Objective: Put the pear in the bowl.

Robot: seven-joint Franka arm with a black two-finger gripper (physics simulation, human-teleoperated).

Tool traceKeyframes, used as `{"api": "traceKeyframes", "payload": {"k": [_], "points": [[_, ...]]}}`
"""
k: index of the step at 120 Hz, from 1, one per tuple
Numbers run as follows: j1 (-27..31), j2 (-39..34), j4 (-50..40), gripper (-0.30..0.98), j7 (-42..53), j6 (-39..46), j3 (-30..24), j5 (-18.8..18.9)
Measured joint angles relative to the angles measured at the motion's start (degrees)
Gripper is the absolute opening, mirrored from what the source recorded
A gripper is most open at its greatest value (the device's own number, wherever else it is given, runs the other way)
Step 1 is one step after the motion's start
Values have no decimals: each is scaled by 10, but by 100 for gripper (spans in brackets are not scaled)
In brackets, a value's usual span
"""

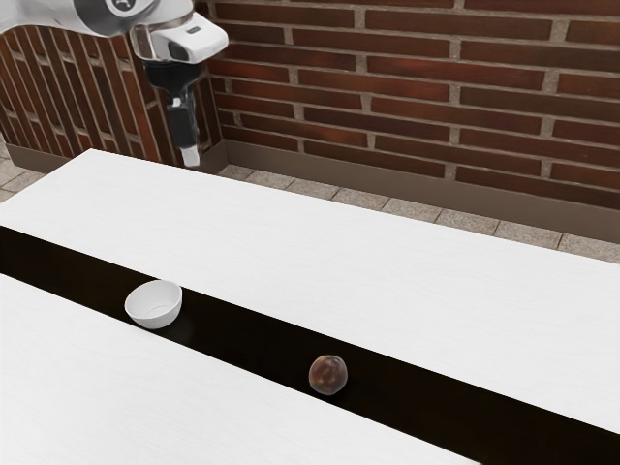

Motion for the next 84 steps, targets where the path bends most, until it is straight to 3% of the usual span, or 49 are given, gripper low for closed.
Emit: {"api": "traceKeyframes", "payload": {"k": [43, 84], "points": [[38, 20, -19, 69, 28, 3, -1, -16], [-92, 27, -159, 69, 100, 104, -55, -26]]}}
